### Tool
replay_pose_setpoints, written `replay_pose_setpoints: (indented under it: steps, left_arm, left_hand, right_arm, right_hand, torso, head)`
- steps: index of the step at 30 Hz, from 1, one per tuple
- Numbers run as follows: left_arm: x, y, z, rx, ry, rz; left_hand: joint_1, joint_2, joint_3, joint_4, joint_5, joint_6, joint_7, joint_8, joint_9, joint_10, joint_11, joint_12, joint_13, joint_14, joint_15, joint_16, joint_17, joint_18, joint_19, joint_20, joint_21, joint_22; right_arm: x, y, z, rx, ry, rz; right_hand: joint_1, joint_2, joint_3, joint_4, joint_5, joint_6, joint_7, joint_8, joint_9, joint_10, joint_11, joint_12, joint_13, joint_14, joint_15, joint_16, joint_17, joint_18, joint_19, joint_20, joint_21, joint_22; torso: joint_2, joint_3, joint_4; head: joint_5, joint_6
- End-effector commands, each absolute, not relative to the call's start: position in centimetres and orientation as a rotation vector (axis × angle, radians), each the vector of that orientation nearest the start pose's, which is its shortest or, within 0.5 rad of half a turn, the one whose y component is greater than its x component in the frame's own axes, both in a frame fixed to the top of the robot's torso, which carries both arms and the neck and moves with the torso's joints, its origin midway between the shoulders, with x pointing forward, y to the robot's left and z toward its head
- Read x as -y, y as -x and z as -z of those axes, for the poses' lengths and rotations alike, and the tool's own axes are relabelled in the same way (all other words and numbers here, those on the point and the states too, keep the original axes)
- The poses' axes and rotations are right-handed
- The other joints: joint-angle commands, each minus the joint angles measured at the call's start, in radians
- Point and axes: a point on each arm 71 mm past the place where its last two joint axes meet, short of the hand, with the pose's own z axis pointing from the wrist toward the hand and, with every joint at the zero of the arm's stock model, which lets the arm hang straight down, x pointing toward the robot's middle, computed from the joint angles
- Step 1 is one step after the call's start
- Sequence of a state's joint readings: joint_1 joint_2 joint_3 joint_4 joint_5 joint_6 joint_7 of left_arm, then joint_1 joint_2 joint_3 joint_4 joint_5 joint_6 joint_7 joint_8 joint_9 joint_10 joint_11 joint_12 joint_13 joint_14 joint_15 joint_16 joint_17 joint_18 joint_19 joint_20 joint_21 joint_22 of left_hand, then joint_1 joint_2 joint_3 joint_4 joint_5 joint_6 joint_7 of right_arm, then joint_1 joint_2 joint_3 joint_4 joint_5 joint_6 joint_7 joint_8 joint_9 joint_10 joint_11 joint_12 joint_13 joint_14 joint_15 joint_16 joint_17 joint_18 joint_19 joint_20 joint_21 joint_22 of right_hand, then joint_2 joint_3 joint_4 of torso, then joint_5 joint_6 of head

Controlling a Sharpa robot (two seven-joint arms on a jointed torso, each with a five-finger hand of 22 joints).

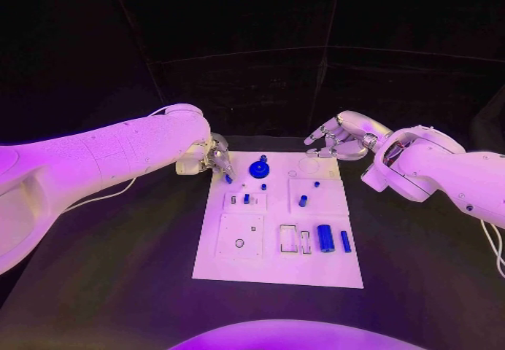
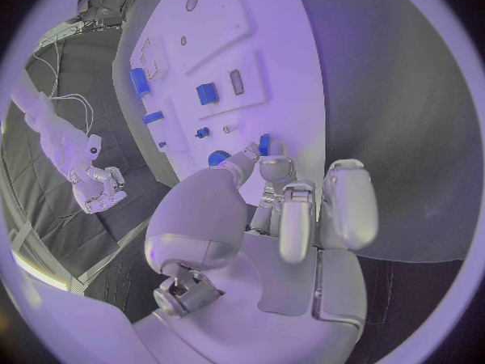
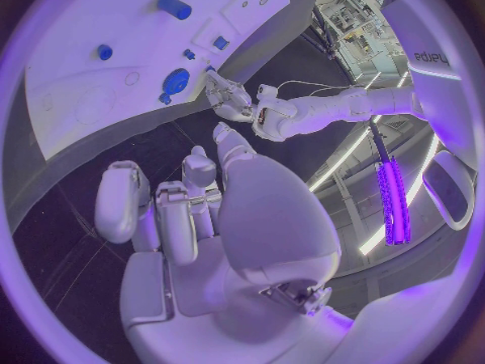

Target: Assemble the parts on the task board

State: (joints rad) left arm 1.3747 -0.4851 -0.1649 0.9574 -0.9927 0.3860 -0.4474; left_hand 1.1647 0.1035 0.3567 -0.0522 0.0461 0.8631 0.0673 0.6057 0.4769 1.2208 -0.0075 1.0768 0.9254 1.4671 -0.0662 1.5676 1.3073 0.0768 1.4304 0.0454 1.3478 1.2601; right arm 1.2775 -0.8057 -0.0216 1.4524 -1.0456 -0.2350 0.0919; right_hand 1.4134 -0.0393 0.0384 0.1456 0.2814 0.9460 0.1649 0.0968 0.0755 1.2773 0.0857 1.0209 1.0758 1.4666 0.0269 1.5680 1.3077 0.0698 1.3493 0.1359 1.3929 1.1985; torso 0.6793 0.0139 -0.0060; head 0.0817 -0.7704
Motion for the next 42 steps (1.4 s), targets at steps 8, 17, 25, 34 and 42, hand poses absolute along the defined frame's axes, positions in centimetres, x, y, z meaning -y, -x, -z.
replay_pose_setpoints:
  steps: [8, 17, 25, 34, 42]
  left_arm:
    - [-21.3, -56.0, 19.7, -2.339, 0.270, 0.362]
    - [-21.8, -53.6, 18.9, -2.218, 0.326, 0.439]
    - [-21.9, -51.5, 19.8, -2.141, 0.332, 0.459]
    - [-21.5, -49.8, 21.0, -2.124, 0.288, 0.457]
    - [-21.0, -49.2, 21.9, -2.150, 0.238, 0.447]
  left_hand:
    - [-0.036, -0.007, 0.121, -0.059, 0.002, -0.005, -0.005, 0.033, 0.042, 0.023, -0.003, 0.015, 0.013, 0.104, -0.005, 0.003, 0.263, -0.009, 0.005, -0.007, 0.005, 0.005]
    - [-0.053, -0.023, 0.158, -0.070, 0.002, -0.004, -0.009, 0.047, 0.053, 0.038, -0.007, 0.030, 0.029, 0.104, -0.008, 0.003, 0.263, -0.010, 0.009, -0.010, 0.009, 0.012]
    - [-0.060, -0.032, 0.177, -0.075, 0.002, -0.004, -0.010, 0.052, 0.057, 0.043, -0.009, 0.033, 0.033, 0.104, -0.009, 0.003, 0.263, -0.011, 0.013, -0.011, 0.014, 0.019]
    - [-0.063, -0.035, 0.182, -0.076, 0.002, -0.004, -0.011, 0.054, 0.058, 0.044, -0.009, 0.034, 0.033, 0.104, -0.010, 0.003, 0.263, -0.012, 0.013, -0.012, 0.014, 0.020]
    - [-0.065, -0.038, 0.187, -0.077, 0.002, -0.004, -0.011, 0.055, 0.059, 0.043, -0.010, 0.032, 0.030, 0.104, -0.010, 0.003, 0.263, -0.011, 0.013, -0.012, 0.013, 0.019]
  right_arm:
    - [19.7, -51.0, 14.4, -1.673, -0.073, -0.987]
    - [19.9, -51.1, 14.4, -1.674, -0.077, -0.983]
    - [19.9, -51.3, 14.5, -1.675, -0.079, -0.982]
    - [19.9, -51.3, 14.5, -1.676, -0.079, -0.981]
    - [19.9, -51.4, 14.5, -1.676, -0.080, -0.981]
  right_hand:
    - [-0.004, 0.005, -0.002, 0.004, 0.008, 0.000, 0.003, 0.004, -0.001, -0.006, -0.003, -0.004, -0.002, 0.104, 0.002, 0.003, 0.263, 0.010, -0.007, -0.001, -0.007, -0.003]
    - [-0.004, 0.005, -0.002, 0.004, 0.008, 0.000, 0.003, 0.004, -0.001, -0.006, -0.003, -0.004, -0.002, 0.104, 0.002, 0.003, 0.263, 0.010, -0.007, -0.001, -0.007, -0.003]
    - [-0.004, 0.005, -0.002, 0.004, 0.008, 0.000, 0.003, 0.004, -0.001, -0.006, -0.003, -0.004, -0.002, 0.104, 0.002, 0.003, 0.263, 0.010, -0.007, -0.001, -0.007, -0.003]
    - [-0.004, 0.005, -0.002, 0.004, 0.008, 0.000, 0.003, 0.004, -0.001, -0.006, -0.003, -0.004, -0.002, 0.104, 0.002, 0.003, 0.263, 0.010, -0.007, -0.001, -0.007, -0.003]
    - [-0.006, 0.005, -0.004, 0.006, 0.006, 0.000, 0.003, 0.004, -0.001, -0.007, -0.003, -0.006, -0.003, 0.104, 0.002, 0.003, 0.263, 0.011, -0.008, -0.001, -0.008, -0.005]
  torso:
    - [-0.001, 0.0011, 0.0024]
    - [0.000, 0.0006, 0.0012]
    - [-0.001, 0.0009, 0.0013]
    - [-0.001, 0.0000, 0.0013]
    - [0.000, -0.0006, 0.0016]
  head:
    - [-0.002, -0.001]
    - [0.008, 0.000]
    - [0.017, -0.001]
    - [0.018, -0.002]
    - [0.018, 0.000]
